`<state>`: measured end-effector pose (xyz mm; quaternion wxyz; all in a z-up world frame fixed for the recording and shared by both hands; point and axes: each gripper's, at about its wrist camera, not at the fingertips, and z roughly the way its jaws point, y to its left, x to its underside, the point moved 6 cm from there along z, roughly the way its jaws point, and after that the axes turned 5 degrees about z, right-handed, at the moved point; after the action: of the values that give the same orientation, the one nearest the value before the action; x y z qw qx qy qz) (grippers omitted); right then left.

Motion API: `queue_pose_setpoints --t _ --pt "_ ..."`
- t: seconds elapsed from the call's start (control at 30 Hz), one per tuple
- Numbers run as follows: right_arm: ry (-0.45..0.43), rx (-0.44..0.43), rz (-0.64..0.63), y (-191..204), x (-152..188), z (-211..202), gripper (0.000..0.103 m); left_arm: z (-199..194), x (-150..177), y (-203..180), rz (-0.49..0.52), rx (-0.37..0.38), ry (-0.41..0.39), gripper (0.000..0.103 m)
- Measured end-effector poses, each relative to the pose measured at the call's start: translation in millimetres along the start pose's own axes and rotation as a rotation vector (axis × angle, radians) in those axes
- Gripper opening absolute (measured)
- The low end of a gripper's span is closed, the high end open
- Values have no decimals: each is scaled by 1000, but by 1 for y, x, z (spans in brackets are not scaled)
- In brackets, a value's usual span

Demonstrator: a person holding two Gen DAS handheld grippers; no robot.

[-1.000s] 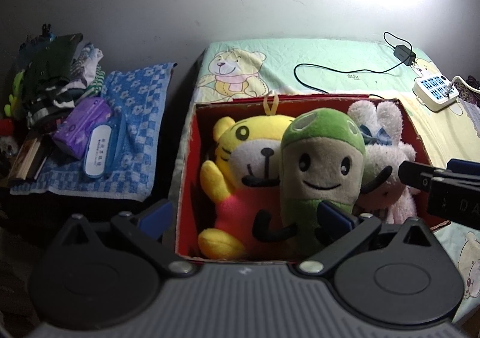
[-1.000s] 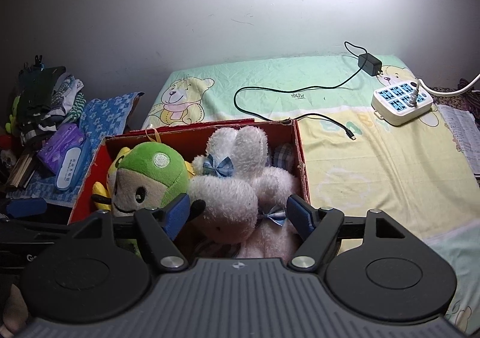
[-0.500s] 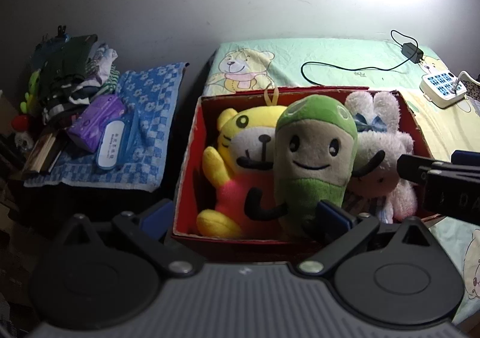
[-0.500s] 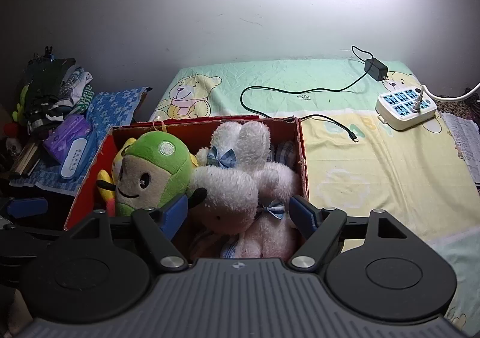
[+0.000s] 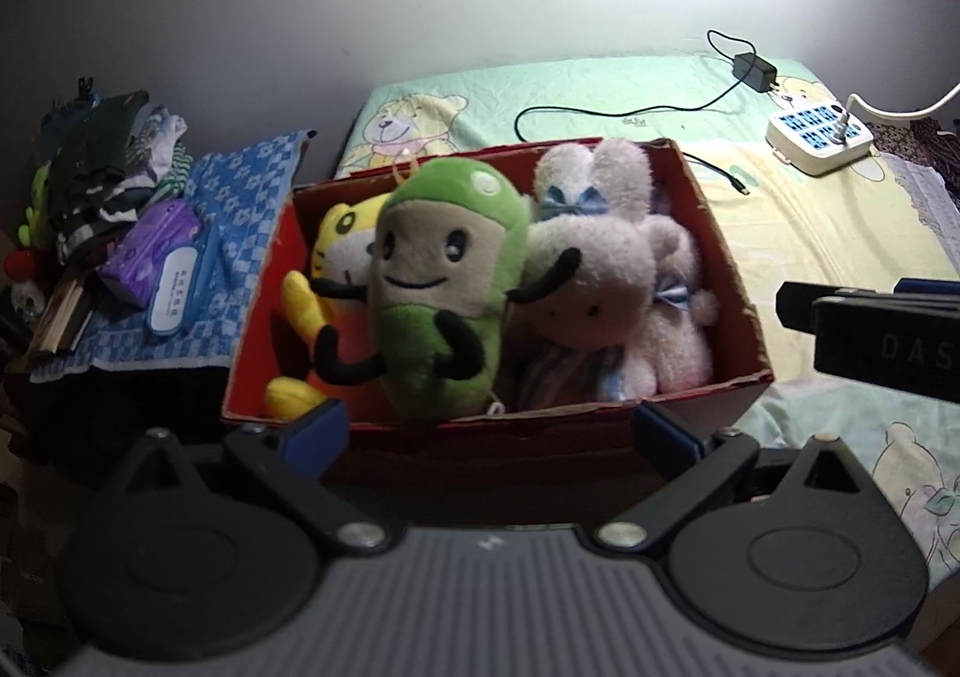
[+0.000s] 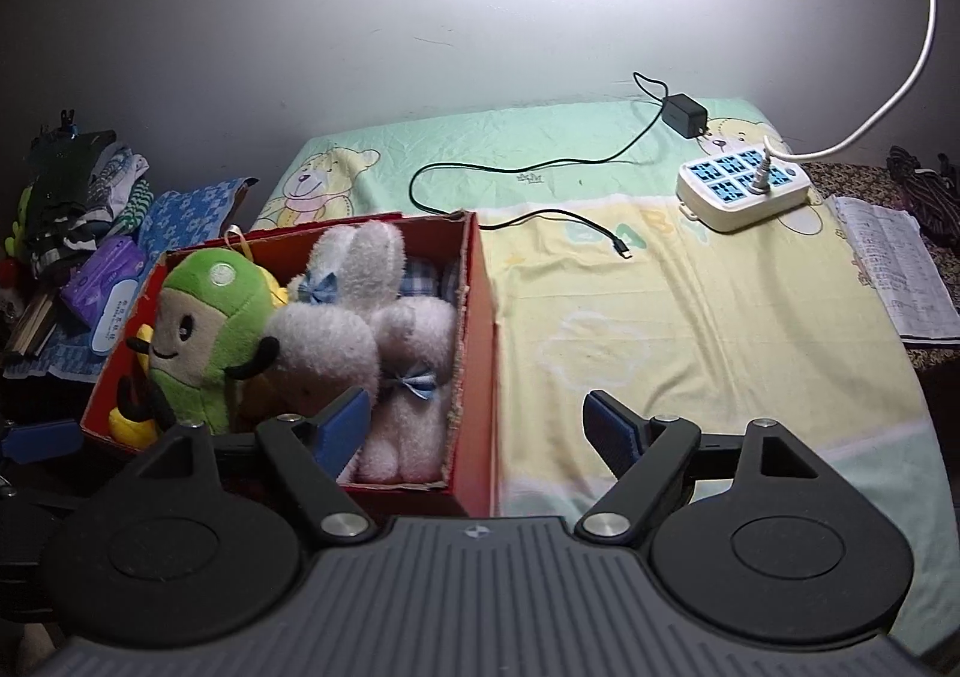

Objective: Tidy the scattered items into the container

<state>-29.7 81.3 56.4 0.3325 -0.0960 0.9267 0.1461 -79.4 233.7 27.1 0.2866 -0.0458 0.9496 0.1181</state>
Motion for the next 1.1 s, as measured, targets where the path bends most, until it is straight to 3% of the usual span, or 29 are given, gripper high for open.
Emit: queue_pose_setpoints --t 0.27,0.63,0.83,1.1 --pt "28 66 21 -42 13 -2 83 -5 7 -43 44 31 8 101" --pt "55 111 18 -69 26 -4 83 6 22 -73 41 77 60 100" --pt "76 134 27 -77 33 -2 83 13 32 -70 15 76 94 99" --pt "110 97 -30 -51 43 2 83 16 46 -41 -45 39 117 99"
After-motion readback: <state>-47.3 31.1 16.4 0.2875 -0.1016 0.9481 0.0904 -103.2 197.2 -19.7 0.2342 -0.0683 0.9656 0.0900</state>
